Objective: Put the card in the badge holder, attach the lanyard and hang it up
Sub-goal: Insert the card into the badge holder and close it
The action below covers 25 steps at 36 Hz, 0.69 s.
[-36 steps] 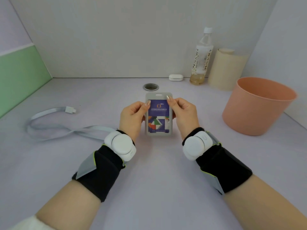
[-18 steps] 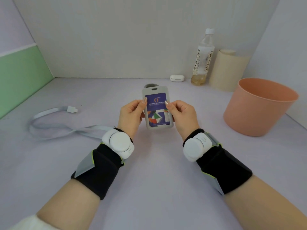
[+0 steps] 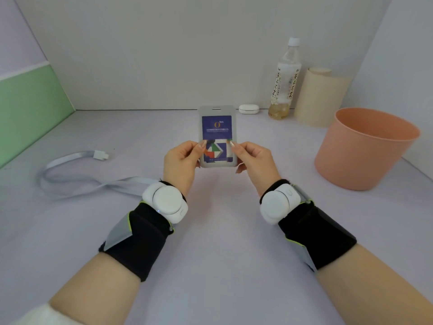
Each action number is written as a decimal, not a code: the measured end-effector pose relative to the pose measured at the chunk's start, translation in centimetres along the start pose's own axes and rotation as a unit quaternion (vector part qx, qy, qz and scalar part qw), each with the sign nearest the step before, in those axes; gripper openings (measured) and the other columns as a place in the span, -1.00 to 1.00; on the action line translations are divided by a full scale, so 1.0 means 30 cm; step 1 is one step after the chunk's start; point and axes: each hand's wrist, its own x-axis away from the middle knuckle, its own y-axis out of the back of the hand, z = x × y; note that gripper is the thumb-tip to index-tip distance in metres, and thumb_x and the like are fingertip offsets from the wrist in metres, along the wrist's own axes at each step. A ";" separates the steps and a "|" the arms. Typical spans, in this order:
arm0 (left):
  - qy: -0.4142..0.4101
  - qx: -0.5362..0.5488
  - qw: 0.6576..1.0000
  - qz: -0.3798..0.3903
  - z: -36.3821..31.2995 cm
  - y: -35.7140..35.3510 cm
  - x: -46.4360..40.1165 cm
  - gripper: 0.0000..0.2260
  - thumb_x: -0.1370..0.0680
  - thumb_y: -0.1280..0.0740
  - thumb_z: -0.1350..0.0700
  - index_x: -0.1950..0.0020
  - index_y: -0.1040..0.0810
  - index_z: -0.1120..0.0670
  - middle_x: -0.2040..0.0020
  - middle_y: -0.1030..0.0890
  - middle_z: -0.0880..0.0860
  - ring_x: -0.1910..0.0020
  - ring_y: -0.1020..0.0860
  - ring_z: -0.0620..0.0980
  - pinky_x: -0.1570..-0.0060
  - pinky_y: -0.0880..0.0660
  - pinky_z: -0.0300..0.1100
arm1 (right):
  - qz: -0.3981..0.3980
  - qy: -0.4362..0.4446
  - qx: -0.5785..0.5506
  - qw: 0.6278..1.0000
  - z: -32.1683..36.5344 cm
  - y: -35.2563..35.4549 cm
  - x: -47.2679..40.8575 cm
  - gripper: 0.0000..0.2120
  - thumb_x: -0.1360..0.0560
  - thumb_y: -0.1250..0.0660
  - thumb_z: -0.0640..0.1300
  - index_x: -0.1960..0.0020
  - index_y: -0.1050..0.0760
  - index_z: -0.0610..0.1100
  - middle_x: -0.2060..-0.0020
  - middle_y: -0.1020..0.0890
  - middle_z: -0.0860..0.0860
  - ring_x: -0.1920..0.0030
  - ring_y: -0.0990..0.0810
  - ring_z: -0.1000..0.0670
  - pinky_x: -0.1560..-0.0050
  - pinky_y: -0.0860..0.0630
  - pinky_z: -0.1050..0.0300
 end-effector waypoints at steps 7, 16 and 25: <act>-0.003 0.001 1.000 -0.021 -0.009 0.001 0.001 -0.76 -0.55 -0.25 0.11 0.33 -0.50 0.07 0.53 -0.49 -0.15 0.50 -0.37 -0.19 0.41 -0.33 -0.35 | 0.010 0.020 0.057 0.998 -0.005 -0.007 0.005 -0.79 -0.53 -0.22 -0.10 0.26 -0.44 -0.11 0.40 -0.53 0.03 0.50 -0.48 0.24 0.43 -0.43 0.43; 0.012 -0.035 0.999 0.028 -0.009 -0.009 0.006 -0.79 -0.55 -0.24 0.06 0.21 -0.52 0.14 0.56 -0.48 -0.15 0.56 -0.34 -0.16 0.49 -0.30 -0.41 | -0.055 0.029 0.062 0.996 -0.005 0.000 0.001 -0.75 -0.53 -0.23 -0.09 0.32 -0.42 -0.09 0.44 -0.50 0.05 0.52 -0.46 0.25 0.45 -0.39 0.45; 0.007 -0.080 0.995 0.061 -0.009 -0.011 0.016 -0.74 -0.54 -0.26 0.08 0.28 -0.57 0.18 0.50 -0.54 -0.08 0.54 -0.37 -0.19 0.45 -0.32 -0.44 | -0.045 -0.011 0.050 0.998 -0.012 0.008 -0.005 -0.78 -0.53 -0.24 -0.06 0.22 -0.49 -0.16 0.40 -0.55 0.02 0.50 -0.48 0.21 0.47 -0.42 0.35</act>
